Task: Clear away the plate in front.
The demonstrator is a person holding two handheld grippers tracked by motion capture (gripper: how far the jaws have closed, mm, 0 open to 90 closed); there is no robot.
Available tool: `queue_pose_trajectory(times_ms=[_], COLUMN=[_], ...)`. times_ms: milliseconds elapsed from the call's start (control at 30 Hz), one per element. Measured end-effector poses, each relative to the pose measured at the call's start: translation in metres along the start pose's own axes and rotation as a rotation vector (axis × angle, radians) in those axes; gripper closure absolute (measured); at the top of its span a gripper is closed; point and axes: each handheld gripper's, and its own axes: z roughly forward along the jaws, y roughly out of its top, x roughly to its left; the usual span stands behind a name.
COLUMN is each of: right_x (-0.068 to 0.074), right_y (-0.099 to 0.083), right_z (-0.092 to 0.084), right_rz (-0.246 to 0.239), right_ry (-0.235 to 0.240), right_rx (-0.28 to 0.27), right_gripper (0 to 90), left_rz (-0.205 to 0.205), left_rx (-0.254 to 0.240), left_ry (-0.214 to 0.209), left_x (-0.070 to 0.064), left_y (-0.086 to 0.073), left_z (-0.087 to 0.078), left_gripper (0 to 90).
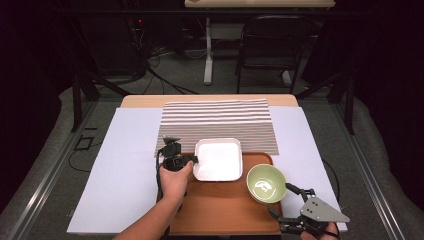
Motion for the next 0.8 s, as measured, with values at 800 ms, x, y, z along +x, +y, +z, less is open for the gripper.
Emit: queue_pose_trajectory(times_ms=[800], right_x=[0.001], right_y=[0.000], right_z=[0.001], right_rz=[0.003], right_ry=[0.001], right_rx=[0.004], right_gripper=[13.0], left_rz=[-0.034], left_rx=[0.022], left_ry=[0.055], left_x=[0.020], left_y=[-0.037], left_z=[0.000], left_gripper=[88.8])
